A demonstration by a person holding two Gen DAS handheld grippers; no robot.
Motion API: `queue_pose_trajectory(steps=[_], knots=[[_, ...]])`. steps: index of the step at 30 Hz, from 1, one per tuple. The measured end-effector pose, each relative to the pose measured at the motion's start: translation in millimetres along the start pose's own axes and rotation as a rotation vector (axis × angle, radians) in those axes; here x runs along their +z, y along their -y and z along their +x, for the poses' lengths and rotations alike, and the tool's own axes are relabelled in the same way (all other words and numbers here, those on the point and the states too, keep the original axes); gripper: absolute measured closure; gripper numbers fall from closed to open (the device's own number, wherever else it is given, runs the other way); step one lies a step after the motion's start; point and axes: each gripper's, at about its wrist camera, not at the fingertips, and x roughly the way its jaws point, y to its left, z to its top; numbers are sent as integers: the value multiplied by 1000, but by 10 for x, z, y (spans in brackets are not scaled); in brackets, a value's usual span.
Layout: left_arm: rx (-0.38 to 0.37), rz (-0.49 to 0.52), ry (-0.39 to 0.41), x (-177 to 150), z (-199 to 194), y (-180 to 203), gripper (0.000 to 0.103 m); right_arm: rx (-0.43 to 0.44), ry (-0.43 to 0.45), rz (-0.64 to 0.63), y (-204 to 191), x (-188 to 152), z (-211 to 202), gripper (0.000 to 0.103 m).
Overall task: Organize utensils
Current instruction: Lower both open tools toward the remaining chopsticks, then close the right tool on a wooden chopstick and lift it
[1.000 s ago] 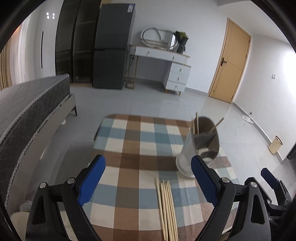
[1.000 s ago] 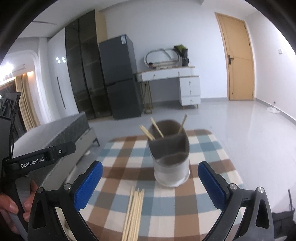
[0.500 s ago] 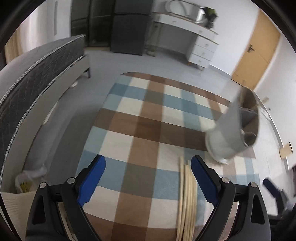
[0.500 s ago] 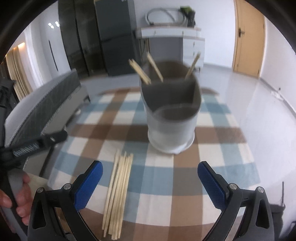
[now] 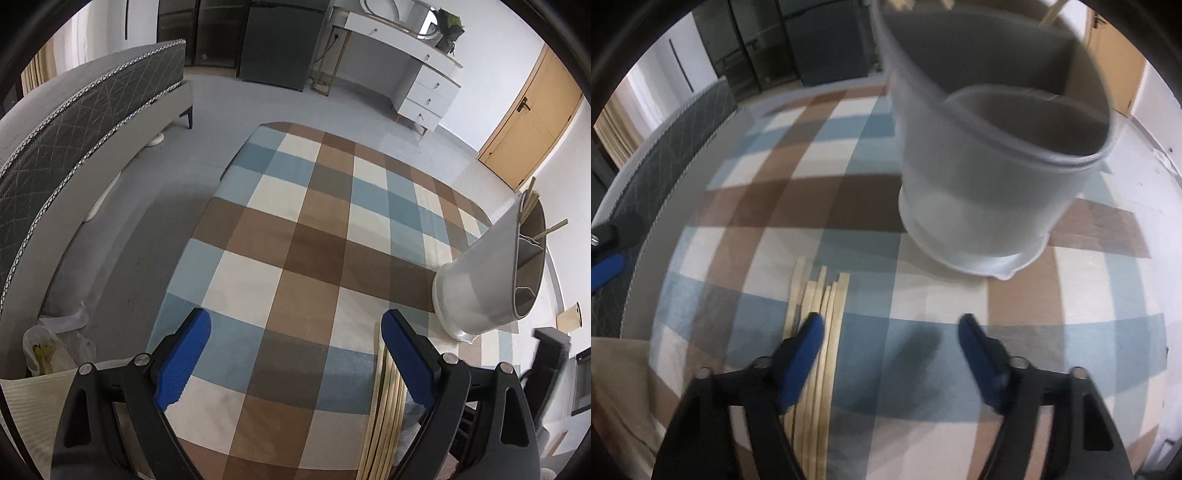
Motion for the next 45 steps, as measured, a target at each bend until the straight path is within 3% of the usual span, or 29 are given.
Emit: queue_pose_trajectory(steps=[7, 12, 18, 27, 31, 34, 37, 45], knots=[[17, -48, 7, 43, -16, -92, 12, -17, -5, -76, -104, -53, 24, 54], [17, -64, -4, 60, -5, -107, 12, -61, -19, -134, -182, -73, -18, 55], [14, -78, 7, 84, -35, -143, 12, -74, -57, -171, -259, -81, 12, 64], [2, -122, -1, 110, -37, -248, 12, -80, -49, -175, -381, 173, 170, 75], [24, -125, 25, 133, -59, -306, 12, -11, -61, -164, -447, 285, 242, 96], [5, -112, 4, 116, -11, -305, 12, 52, -65, -149, -441, 275, 194, 97], [-25, -73, -47, 77, 78, -236, 12, 96, -15, -89, -320, 241, -22, 97], [-75, 79, -187, -232, 317, 86, 12, 269, 179, 221, 372, 47, -784, 97]])
